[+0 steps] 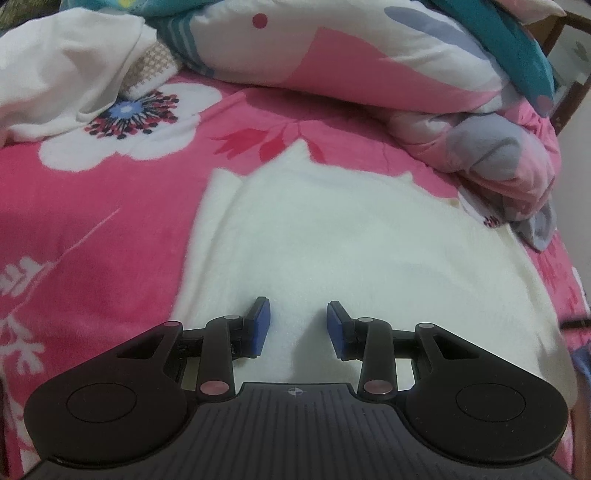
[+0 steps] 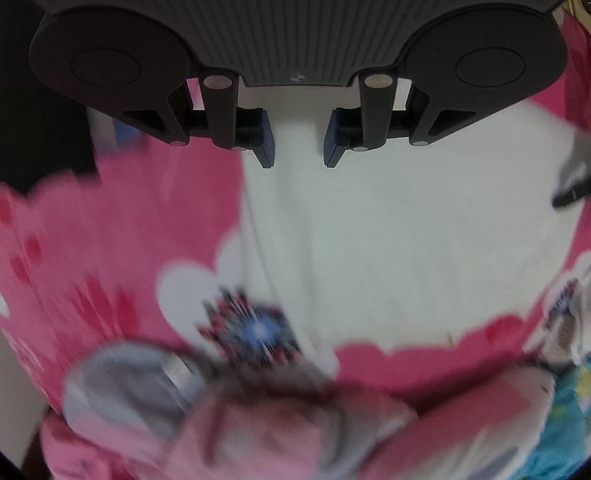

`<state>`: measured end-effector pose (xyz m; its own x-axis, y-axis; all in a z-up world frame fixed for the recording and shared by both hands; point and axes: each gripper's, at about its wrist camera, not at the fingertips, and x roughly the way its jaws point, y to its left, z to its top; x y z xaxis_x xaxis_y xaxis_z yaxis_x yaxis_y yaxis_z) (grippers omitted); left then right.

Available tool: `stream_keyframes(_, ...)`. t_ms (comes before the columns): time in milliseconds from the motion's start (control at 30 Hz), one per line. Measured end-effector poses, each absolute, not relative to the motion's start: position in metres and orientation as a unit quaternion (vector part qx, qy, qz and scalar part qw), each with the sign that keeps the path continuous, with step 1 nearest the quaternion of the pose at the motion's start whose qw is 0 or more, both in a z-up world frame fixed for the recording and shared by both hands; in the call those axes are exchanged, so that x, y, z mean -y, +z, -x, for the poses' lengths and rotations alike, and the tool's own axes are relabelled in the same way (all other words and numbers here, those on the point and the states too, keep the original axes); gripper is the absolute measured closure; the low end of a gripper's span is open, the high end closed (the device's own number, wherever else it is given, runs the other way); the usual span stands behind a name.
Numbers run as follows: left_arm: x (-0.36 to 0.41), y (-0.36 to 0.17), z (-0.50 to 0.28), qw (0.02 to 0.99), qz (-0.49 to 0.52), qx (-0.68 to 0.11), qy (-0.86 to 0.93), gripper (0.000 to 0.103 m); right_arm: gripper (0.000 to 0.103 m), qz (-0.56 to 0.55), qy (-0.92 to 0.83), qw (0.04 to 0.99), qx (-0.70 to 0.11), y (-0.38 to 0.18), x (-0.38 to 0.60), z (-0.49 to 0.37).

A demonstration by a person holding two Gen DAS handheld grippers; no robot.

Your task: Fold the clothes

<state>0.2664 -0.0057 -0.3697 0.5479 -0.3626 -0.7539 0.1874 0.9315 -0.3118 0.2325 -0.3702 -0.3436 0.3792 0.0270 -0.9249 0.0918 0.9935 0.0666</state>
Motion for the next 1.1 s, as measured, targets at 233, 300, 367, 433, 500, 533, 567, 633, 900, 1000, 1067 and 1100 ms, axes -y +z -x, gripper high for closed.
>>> stream_keyframes(233, 0.004, -0.370, -0.265, 0.875, 0.092, -0.444, -0.167, 0.067, 0.077, -0.063, -0.007, 0.841, -0.538, -0.356, 0.361, -0.278)
stream_keyframes(300, 0.004, -0.371, -0.264, 0.877, 0.092, -0.442, -0.166, 0.067, 0.076, -0.065, -0.001, 0.844, -0.533, -0.357, 0.358, -0.288)
stream_keyframes(367, 0.005, -0.370, -0.264, 0.877, 0.092, -0.441, -0.165, 0.067, 0.075, -0.067, 0.005, 0.846, -0.528, -0.358, 0.355, -0.298)
stream_keyframes(433, 0.005, -0.371, -0.263, 0.878, 0.094, -0.441, -0.164, 0.067, 0.075, -0.069, 0.010, 0.849, -0.523, -0.359, 0.352, -0.307)
stream_keyframes(500, 0.004, -0.371, -0.263, 0.878, 0.094, -0.439, -0.164, 0.067, 0.075, -0.071, 0.016, 0.852, -0.518, -0.360, 0.348, -0.317)
stream_keyframes(533, 0.004, -0.371, -0.263, 0.878, 0.093, -0.439, -0.165, 0.067, 0.075, -0.072, 0.020, 0.854, -0.516, -0.361, 0.346, -0.323)
stream_keyframes(567, 0.004, -0.371, -0.263, 0.878, 0.092, -0.438, -0.167, 0.067, 0.075, -0.071, 0.029, 0.855, -0.513, -0.367, 0.338, -0.335)
stream_keyframes(633, 0.003, -0.371, -0.263, 0.878, 0.090, -0.437, -0.172, 0.067, 0.075, -0.069, 0.046, 0.857, -0.508, -0.379, 0.322, -0.358)
stream_keyframes(900, 0.000, -0.373, -0.262, 0.878, 0.095, -0.433, -0.179, 0.067, 0.074, -0.037, 0.000, 0.852, -0.523, -0.408, 0.301, -0.389)
stream_keyframes(1000, -0.001, -0.373, -0.262, 0.878, 0.098, -0.433, -0.180, 0.066, 0.074, -0.036, 0.008, 0.858, -0.513, -0.393, 0.293, -0.386)
stream_keyframes(1067, 0.000, -0.373, -0.262, 0.877, 0.098, -0.434, -0.182, 0.066, 0.074, -0.040, 0.023, 0.864, -0.501, -0.383, 0.284, -0.385)
stream_keyframes(1100, -0.001, -0.372, -0.262, 0.876, 0.099, -0.436, -0.180, 0.066, 0.074, -0.047, 0.035, 0.865, -0.498, -0.380, 0.276, -0.386)
